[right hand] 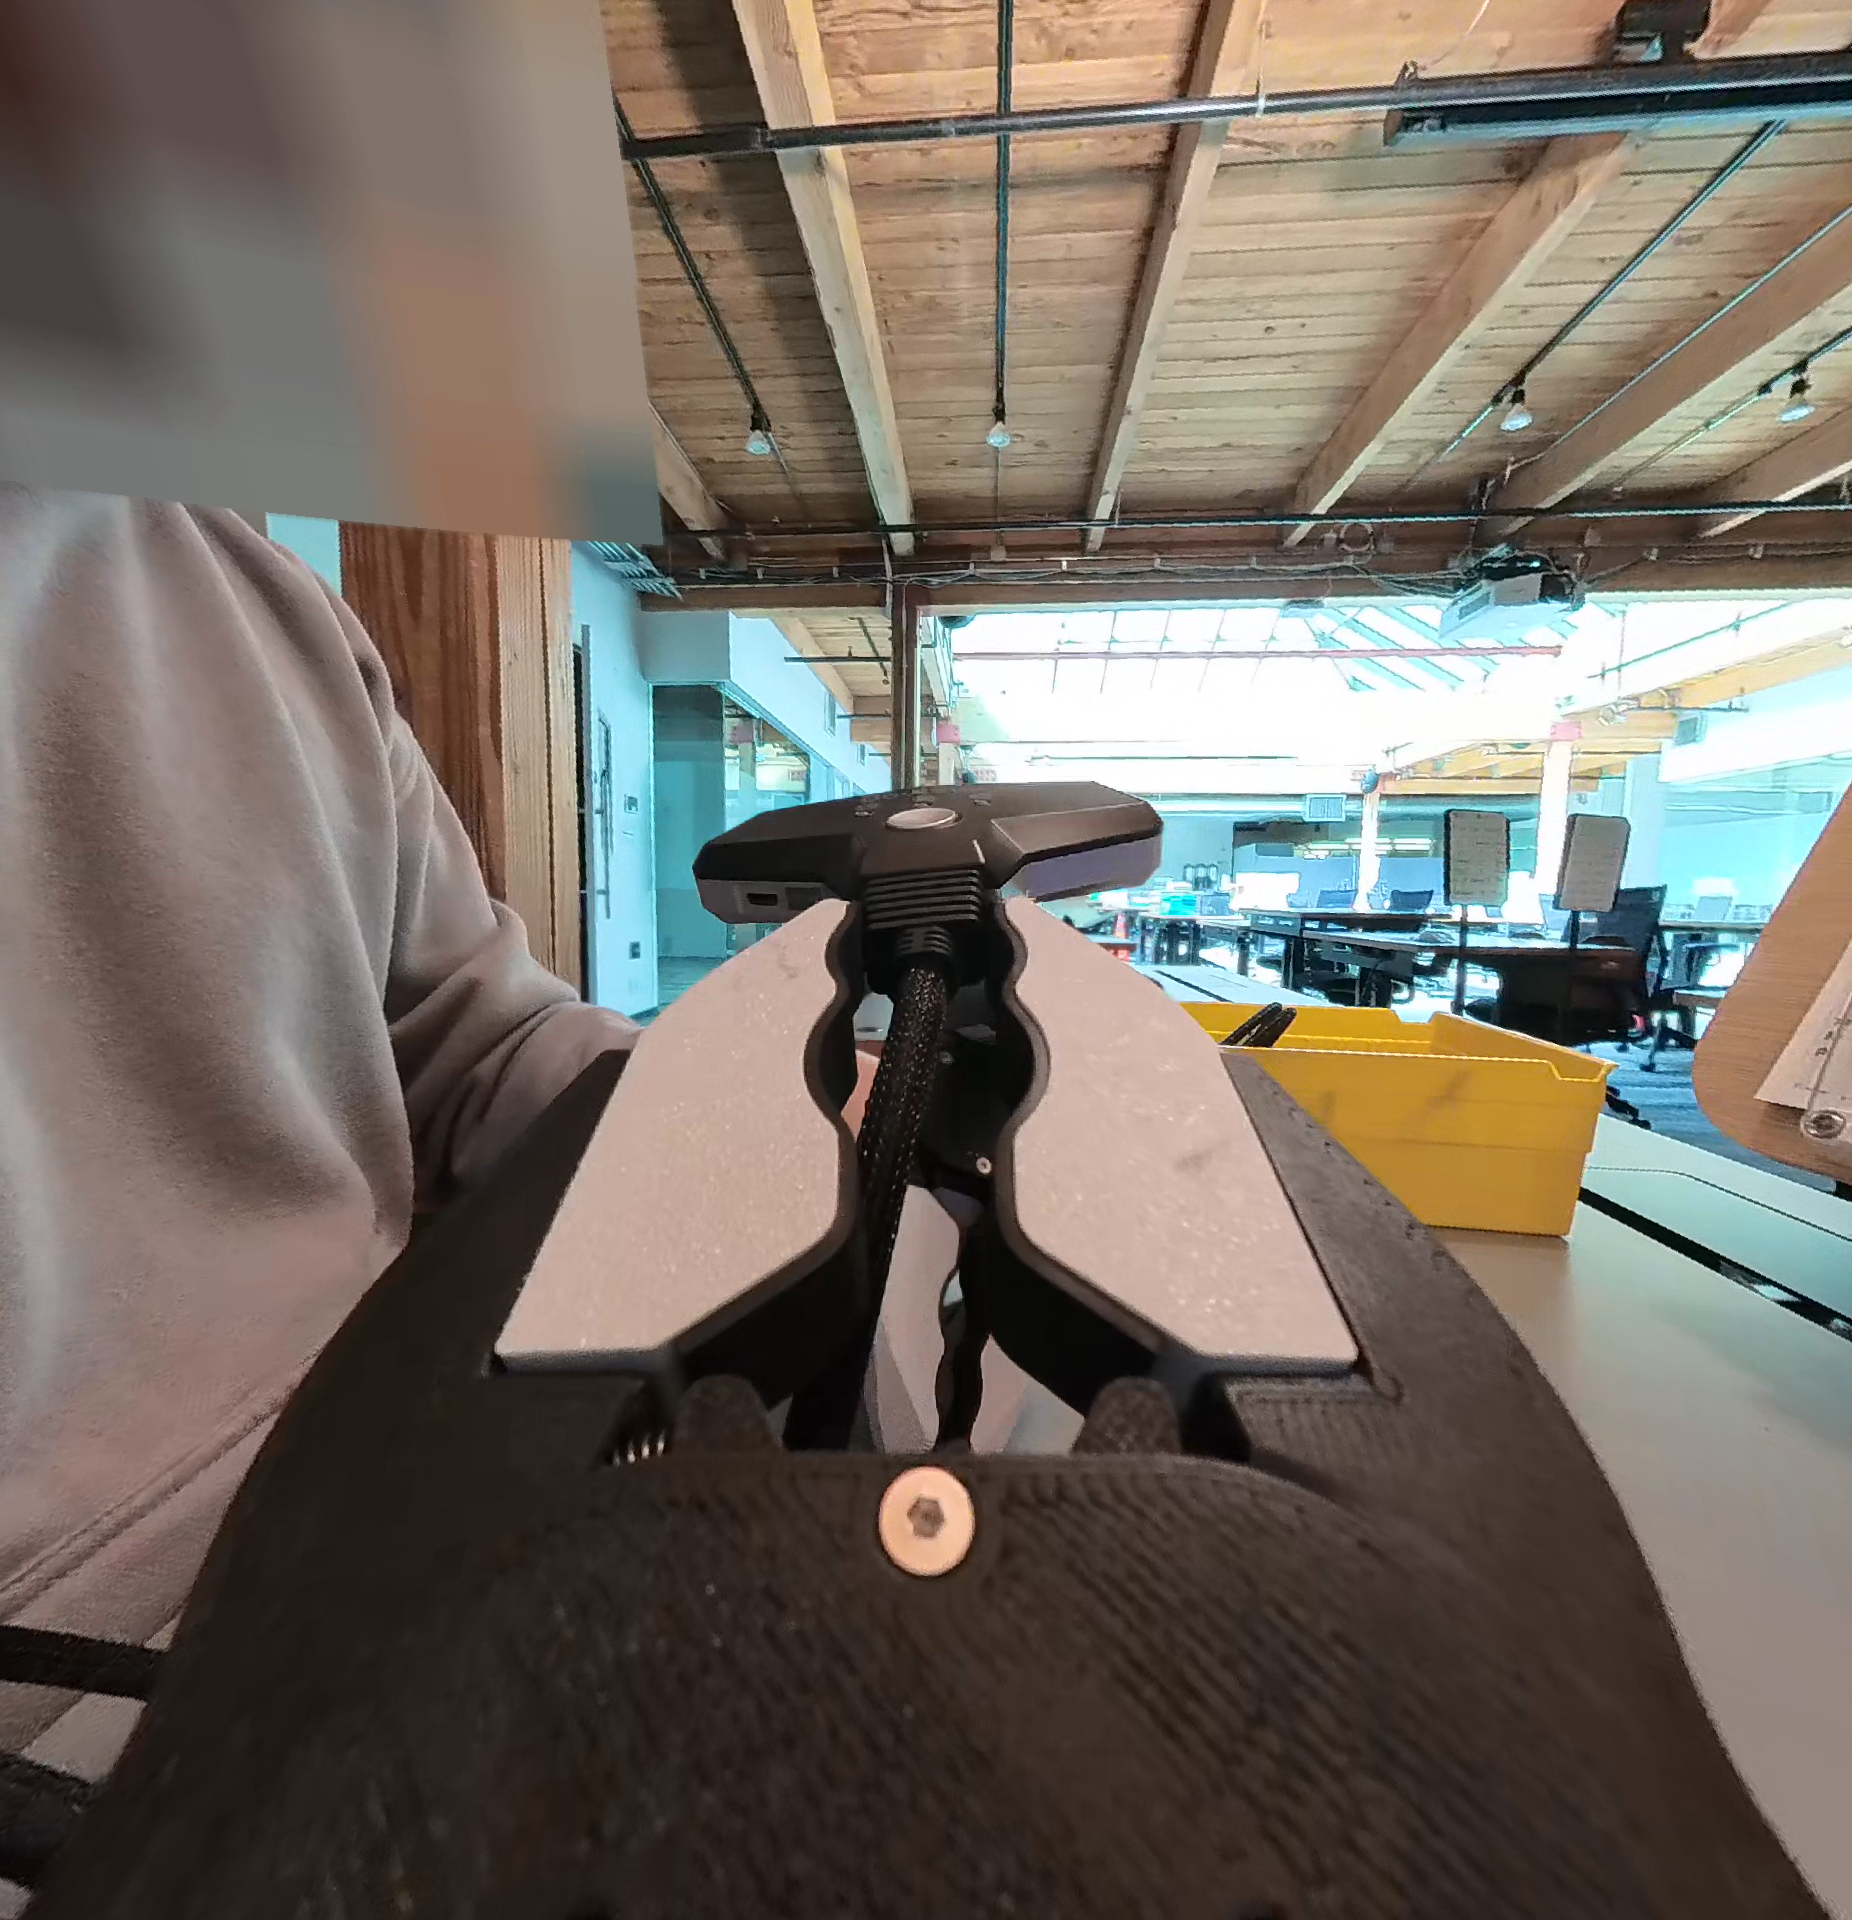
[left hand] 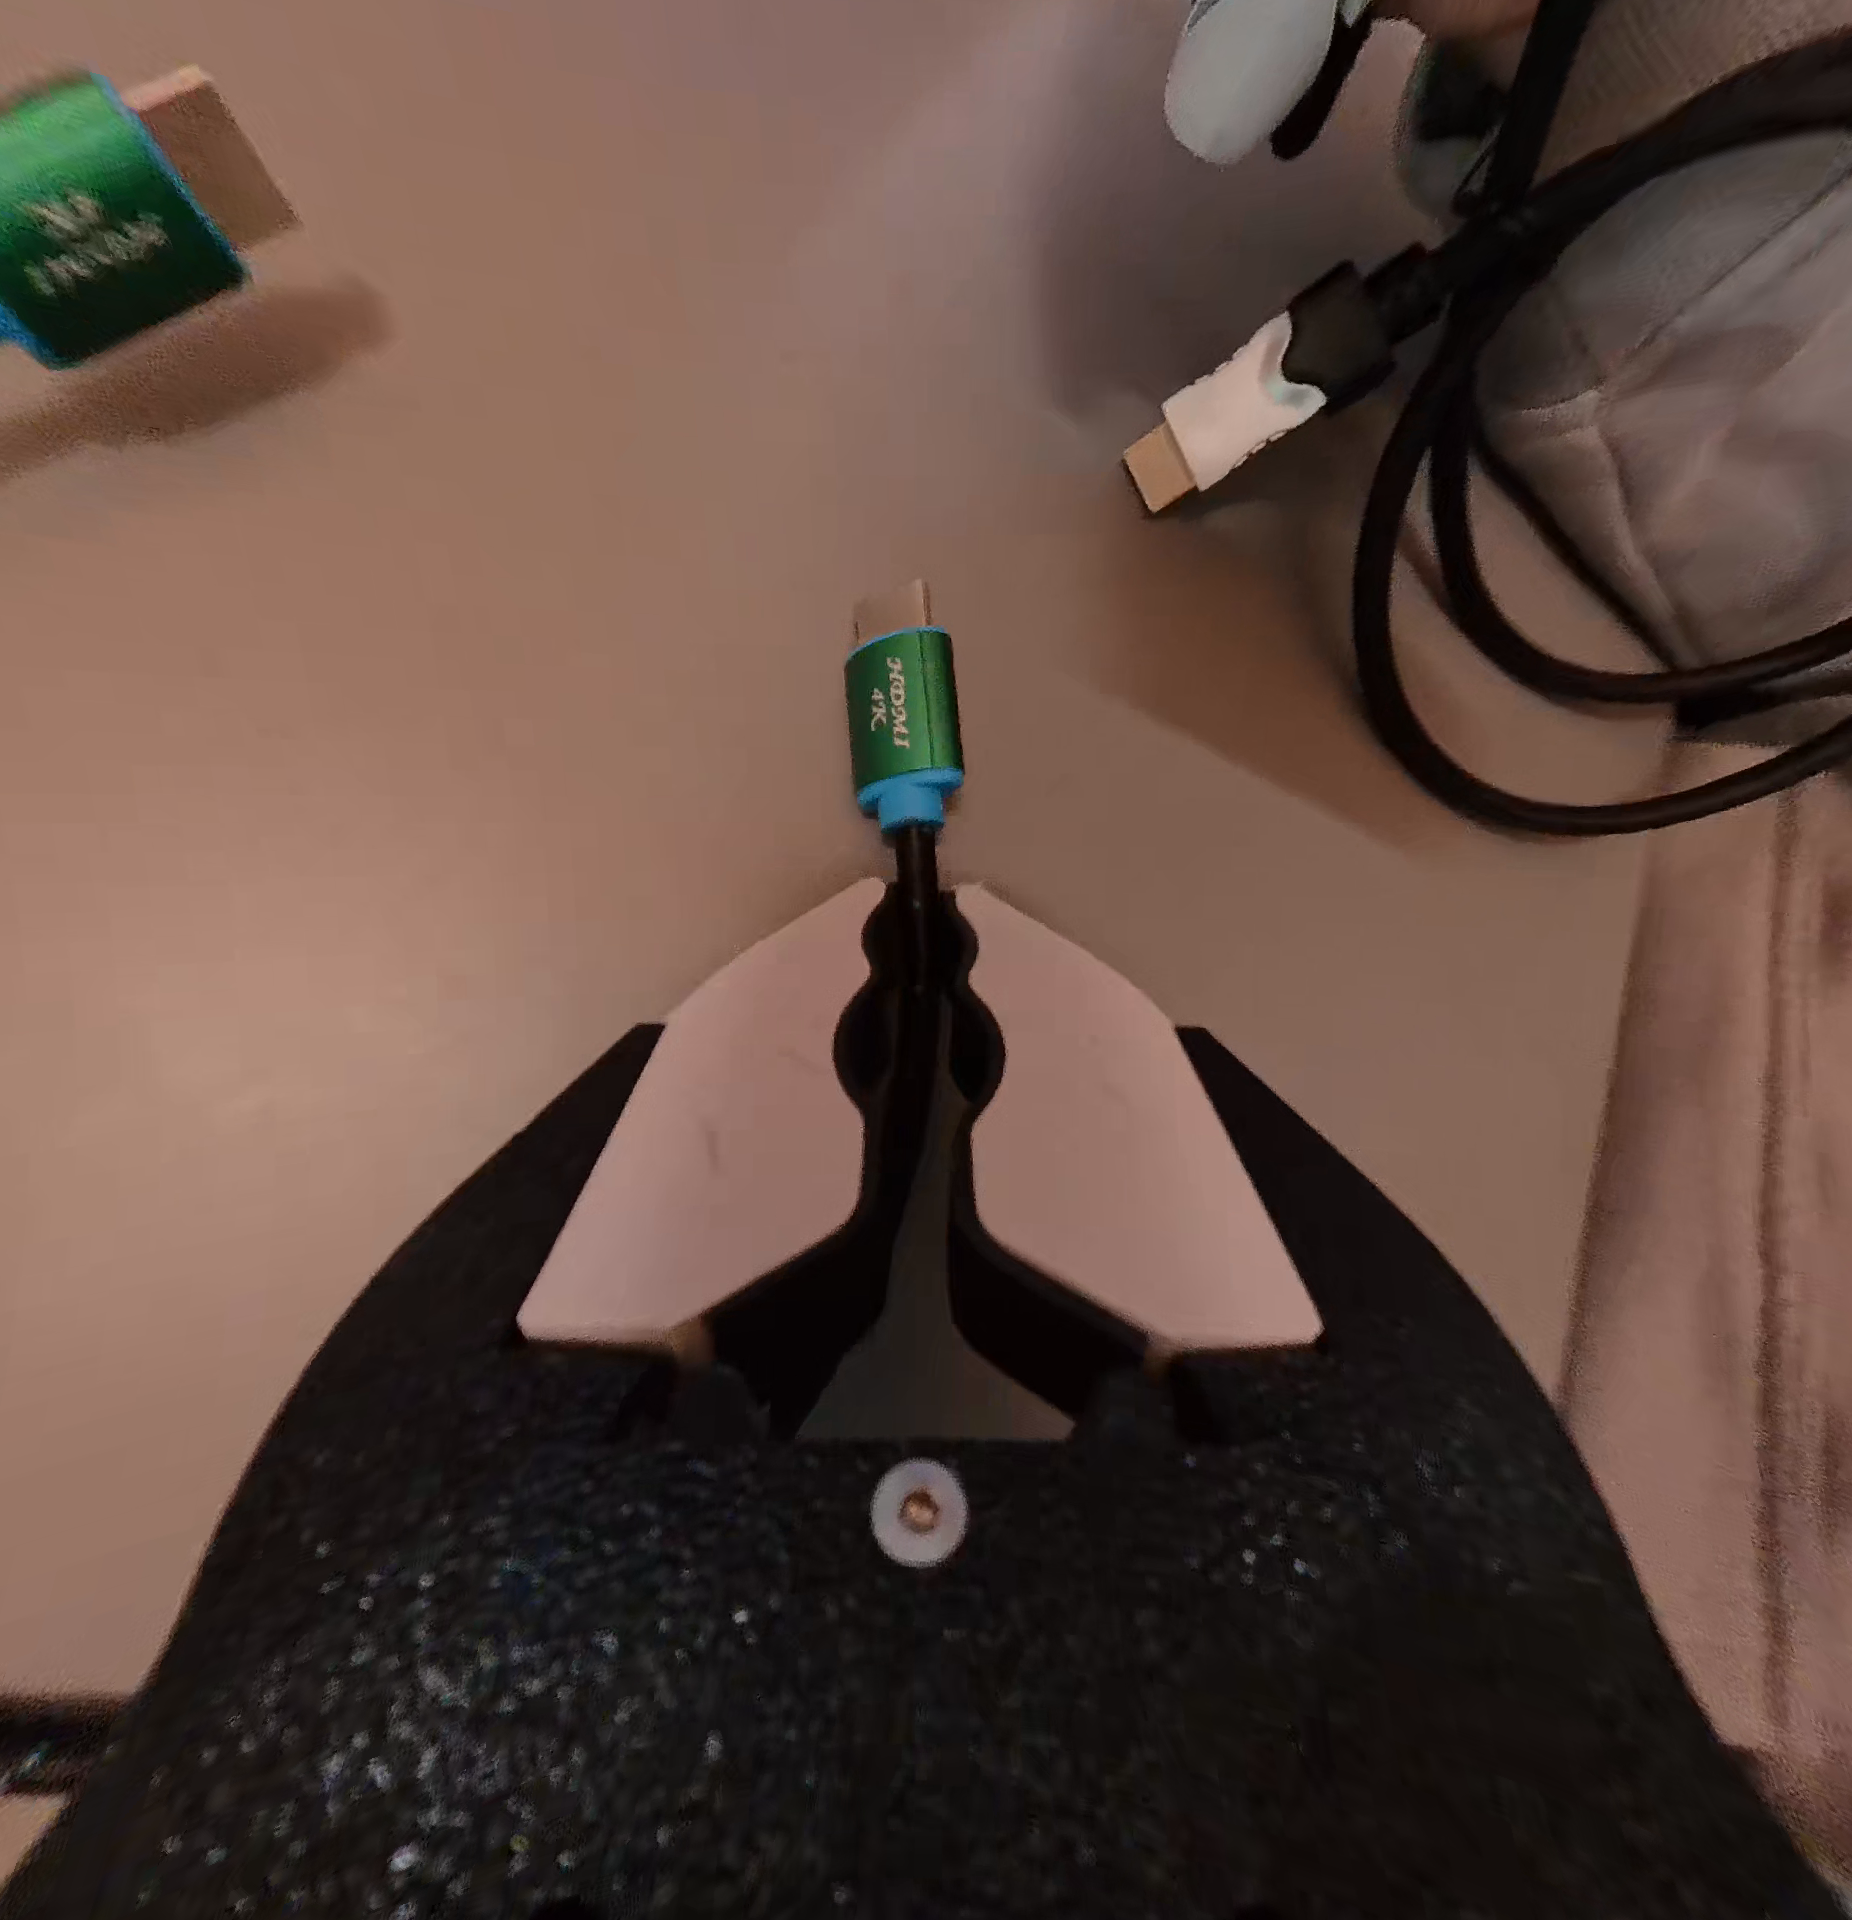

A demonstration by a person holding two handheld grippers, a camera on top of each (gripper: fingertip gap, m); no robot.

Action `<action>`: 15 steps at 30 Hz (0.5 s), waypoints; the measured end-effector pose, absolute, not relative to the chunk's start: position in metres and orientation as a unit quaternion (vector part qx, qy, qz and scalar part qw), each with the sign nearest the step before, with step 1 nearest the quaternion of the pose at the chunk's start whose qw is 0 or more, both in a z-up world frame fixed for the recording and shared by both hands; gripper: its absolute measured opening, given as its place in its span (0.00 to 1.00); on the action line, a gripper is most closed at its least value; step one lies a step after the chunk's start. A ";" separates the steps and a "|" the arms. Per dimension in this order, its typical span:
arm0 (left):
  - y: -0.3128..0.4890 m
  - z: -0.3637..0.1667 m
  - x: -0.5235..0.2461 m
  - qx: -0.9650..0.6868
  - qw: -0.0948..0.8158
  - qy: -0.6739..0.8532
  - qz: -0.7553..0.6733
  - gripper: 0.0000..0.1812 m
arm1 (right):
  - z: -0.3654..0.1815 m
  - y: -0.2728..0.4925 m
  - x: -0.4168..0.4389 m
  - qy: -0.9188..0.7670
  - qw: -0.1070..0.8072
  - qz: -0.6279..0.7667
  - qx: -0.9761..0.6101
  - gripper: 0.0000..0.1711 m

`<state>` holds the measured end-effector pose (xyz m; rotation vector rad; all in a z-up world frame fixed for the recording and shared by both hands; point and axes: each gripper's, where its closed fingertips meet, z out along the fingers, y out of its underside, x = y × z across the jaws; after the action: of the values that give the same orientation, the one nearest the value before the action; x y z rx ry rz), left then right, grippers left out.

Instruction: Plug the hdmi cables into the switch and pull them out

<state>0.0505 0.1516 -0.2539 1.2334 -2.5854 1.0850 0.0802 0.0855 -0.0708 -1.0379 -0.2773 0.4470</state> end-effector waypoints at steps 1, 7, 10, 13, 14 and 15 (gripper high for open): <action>0.154 -0.254 0.052 0.390 0.017 -0.851 0.351 0.03 | -0.071 0.086 0.081 -0.129 0.836 0.212 -0.490 0.13; 0.156 -0.239 0.052 0.323 -0.070 -0.865 0.377 0.03 | -0.077 0.091 0.090 -0.111 0.829 0.159 -0.524 0.13; 0.163 -0.218 0.053 0.312 -0.113 -0.855 0.398 0.03 | -0.079 0.091 0.089 -0.115 0.819 0.153 -0.540 0.13; 0.175 -0.194 0.054 0.293 -0.165 -0.850 0.405 0.03 | -0.081 0.092 0.088 -0.112 0.812 0.161 -0.549 0.13; 0.179 -0.187 0.055 0.287 -0.185 -0.849 0.404 0.03 | -0.082 0.093 0.088 -0.111 0.809 0.163 -0.554 0.13; 0.184 -0.180 0.057 0.282 -0.203 -0.848 0.399 0.03 | -0.084 0.095 0.088 -0.109 0.806 0.165 -0.558 0.13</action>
<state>0.0567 0.1841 -0.1799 1.0222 -3.0772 1.4479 0.0883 0.0945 -0.0841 -1.1955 -0.2336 0.3541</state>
